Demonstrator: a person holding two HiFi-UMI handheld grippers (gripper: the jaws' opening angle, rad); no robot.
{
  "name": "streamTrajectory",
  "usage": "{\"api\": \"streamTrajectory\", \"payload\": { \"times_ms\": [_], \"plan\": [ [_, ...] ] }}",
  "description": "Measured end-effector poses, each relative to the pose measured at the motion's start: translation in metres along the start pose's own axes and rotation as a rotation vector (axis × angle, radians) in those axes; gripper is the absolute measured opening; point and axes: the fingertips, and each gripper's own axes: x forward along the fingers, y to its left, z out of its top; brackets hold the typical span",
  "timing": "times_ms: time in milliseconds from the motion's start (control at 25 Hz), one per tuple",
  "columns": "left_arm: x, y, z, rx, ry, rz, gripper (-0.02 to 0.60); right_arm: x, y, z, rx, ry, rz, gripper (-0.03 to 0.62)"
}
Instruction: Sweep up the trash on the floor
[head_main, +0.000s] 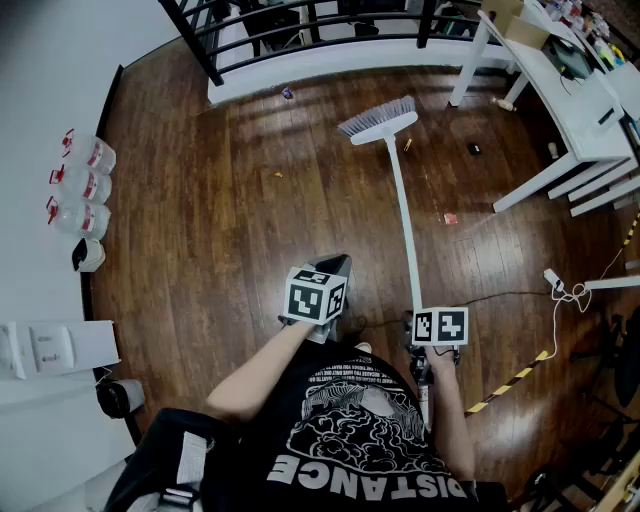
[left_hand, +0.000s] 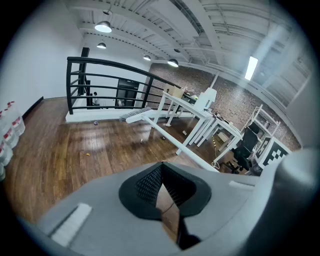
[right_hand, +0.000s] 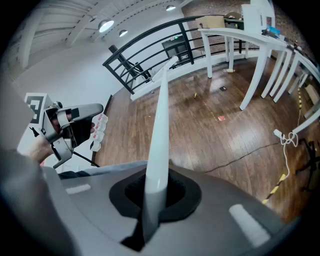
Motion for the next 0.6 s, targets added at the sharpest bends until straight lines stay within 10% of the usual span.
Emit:
{"api": "streamTrajectory", "payload": {
  "times_ms": [600],
  "plan": [
    [0.031, 0.181, 0.095, -0.187, -0.031, 0.015, 0.006, 0.112, 0.076, 0.16, -0.174, 0.276, -0.051, 0.0]
  ]
}}
